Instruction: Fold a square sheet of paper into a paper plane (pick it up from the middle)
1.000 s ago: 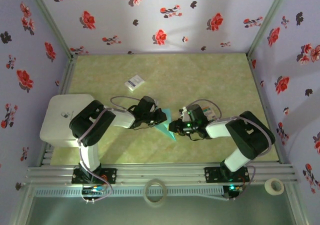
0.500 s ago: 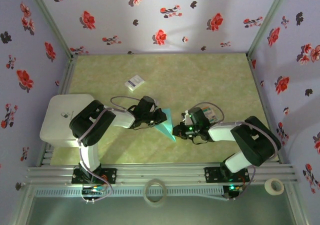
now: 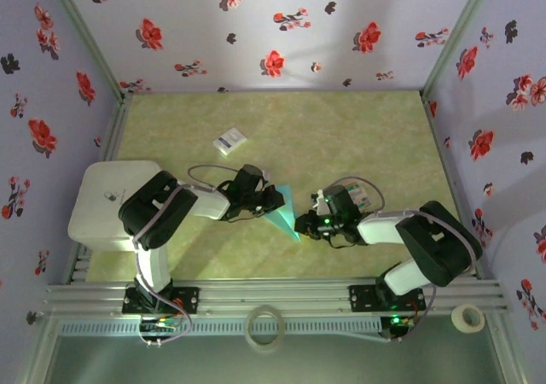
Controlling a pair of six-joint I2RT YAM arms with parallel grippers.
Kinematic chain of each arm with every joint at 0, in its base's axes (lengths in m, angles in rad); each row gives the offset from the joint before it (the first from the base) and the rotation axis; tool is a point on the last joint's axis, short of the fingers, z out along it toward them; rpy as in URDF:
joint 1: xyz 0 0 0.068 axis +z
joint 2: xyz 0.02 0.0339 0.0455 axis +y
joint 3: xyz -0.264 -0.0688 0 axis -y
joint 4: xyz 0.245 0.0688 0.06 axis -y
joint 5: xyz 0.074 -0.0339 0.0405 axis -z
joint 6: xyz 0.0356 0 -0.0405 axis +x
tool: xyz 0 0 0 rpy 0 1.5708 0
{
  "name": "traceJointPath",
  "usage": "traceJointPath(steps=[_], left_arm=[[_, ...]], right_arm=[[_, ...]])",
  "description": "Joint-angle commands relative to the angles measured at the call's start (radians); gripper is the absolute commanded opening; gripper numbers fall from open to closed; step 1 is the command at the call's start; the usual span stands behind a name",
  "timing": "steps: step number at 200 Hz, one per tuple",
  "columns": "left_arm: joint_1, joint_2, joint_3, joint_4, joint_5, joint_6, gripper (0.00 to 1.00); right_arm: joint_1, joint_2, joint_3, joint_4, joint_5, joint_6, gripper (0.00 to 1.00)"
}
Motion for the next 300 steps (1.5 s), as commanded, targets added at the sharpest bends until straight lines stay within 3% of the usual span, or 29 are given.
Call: traceJointPath(steps=[1,35,89,121,209,266,300], left_arm=[[0.010,0.028,-0.030,-0.044,-0.015,-0.002,0.06],[0.010,0.027,-0.033,-0.039,-0.015,-0.002,0.06],[0.013,0.029,-0.040,-0.031,-0.015,-0.005,0.06],[0.013,0.033,-0.046,-0.019,-0.015,-0.012,0.06],[0.016,0.028,-0.055,-0.014,-0.018,-0.016,0.05],[0.017,0.031,-0.057,-0.008,-0.018,-0.019,0.05],[0.016,0.028,-0.061,-0.005,-0.019,-0.019,0.05]], right_arm=[[0.012,-0.014,-0.043,-0.067,0.003,0.026,0.15],[0.013,0.001,-0.049,-0.073,0.008,0.029,0.10],[0.032,-0.036,-0.060,-0.091,0.019,0.049,0.15],[0.044,-0.043,-0.075,-0.094,0.029,0.058,0.09],[0.060,-0.077,-0.107,-0.128,0.059,0.076,0.13],[0.065,-0.082,-0.129,-0.123,0.063,0.089,0.05],[0.068,-0.094,-0.128,-0.137,0.065,0.090,0.11]])
